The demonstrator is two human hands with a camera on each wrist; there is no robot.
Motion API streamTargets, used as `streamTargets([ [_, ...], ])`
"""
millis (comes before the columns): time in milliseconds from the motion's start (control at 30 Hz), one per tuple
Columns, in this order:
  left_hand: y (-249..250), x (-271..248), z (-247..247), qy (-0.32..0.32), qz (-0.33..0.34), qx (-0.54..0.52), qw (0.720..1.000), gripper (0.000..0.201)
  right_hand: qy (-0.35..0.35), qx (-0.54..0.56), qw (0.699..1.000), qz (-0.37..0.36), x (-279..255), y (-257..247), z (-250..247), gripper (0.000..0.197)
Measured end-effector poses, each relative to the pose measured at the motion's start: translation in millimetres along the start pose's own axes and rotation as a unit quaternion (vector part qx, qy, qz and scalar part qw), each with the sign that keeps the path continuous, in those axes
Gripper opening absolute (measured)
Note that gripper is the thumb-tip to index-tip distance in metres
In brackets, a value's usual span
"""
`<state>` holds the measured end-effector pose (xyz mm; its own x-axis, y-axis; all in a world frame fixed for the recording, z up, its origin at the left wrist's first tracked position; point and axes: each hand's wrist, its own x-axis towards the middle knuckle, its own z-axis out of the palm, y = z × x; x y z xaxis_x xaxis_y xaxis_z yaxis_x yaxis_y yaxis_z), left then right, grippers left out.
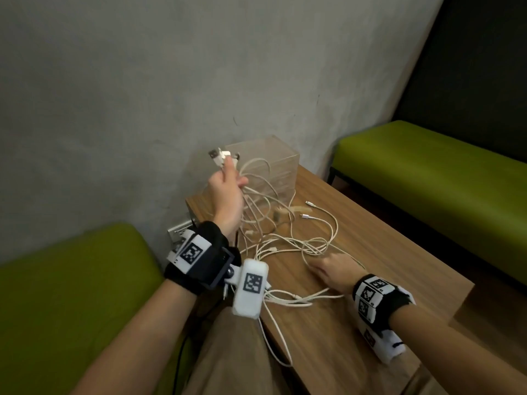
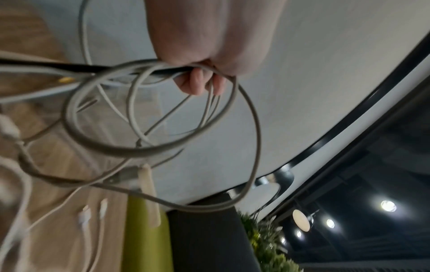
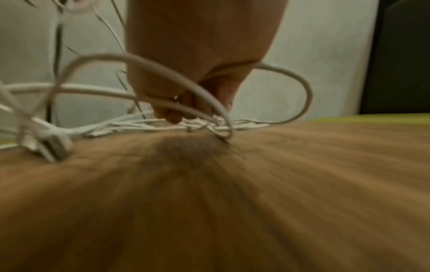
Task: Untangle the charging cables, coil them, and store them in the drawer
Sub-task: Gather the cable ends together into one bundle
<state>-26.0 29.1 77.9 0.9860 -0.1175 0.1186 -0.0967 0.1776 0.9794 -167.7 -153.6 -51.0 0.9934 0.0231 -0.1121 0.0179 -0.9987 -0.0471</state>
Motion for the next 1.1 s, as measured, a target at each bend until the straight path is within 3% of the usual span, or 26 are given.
streamTargets([
  [100, 26.3, 12.8, -14.6, 0.026, 0.016, -0.036, 0.999, 0.04, -0.034, -0.034, 0.994, 0.094, -7.2, 5.6, -3.4, 0.038],
  [233, 25.5, 10.4, -21.0, -0.004, 0.021, -0.005, 1.0, 0.041, -0.032, -0.097, 0.975, 0.198, 2.1, 2.2, -18.1, 0.045],
  [300, 11.3, 6.8, -23.5, -0.009, 0.032, 0.032, 0.999, 0.043, 0.03, -0.114, 0.976, 0.184, 9.2, -11.5, -33.6, 0.06],
  [367, -1.1, 5.1, -26.2, -0.012, 0.031, 0.053, 0.998, 0.044, 0.101, -0.095, 0.984, 0.114, 15.3, -35.3, -50.5, 0.081],
  [400, -5.4, 3.3, -27.5, -0.018, 0.028, 0.06, 0.998, 0.044, 0.093, -0.074, 0.99, 0.075, 16.6, -49.5, -56.2, 0.087],
  [433, -8.3, 1.0, -29.1, -0.029, 0.027, 0.066, 0.997, 0.044, 0.063, -0.04, 0.996, 0.041, 17.3, -62.7, -57.6, 0.088],
  [500, -9.0, -4.5, -33.4, -0.05, 0.038, 0.077, 0.995, 0.045, -0.066, 0.042, 0.997, -0.01, 18.4, -84.2, -47.3, 0.093],
  [567, -6.4, -7.1, -40.8, -0.048, 0.055, 0.084, 0.994, 0.045, -0.178, 0.037, 0.982, -0.046, 17.3, -96.0, -33.9, 0.103],
  [633, -4.1, -5.6, -50.3, -0.035, 0.067, 0.09, 0.993, 0.046, -0.199, 0.001, 0.978, -0.058, 18.7, -96.4, -25.8, 0.091],
  [733, -5.6, -4.0, -63.9, -0.021, 0.067, 0.087, 0.994, 0.047, -0.172, -0.002, 0.983, -0.059, 27.4, -89.1, -20.7, 0.055],
  [933, -14.1, -11.3, -76.8, -0.032, 0.063, 0.096, 0.993, 0.046, -0.167, 0.012, 0.985, 0.04, 37.7, -64.3, -32.6, 0.036],
  [1100, -13.7, -13.5, -76.8, -0.042, 0.056, 0.089, 0.994, 0.046, -0.147, -0.026, 0.979, 0.142, 36.3, -20.0, -43.5, 0.035],
])
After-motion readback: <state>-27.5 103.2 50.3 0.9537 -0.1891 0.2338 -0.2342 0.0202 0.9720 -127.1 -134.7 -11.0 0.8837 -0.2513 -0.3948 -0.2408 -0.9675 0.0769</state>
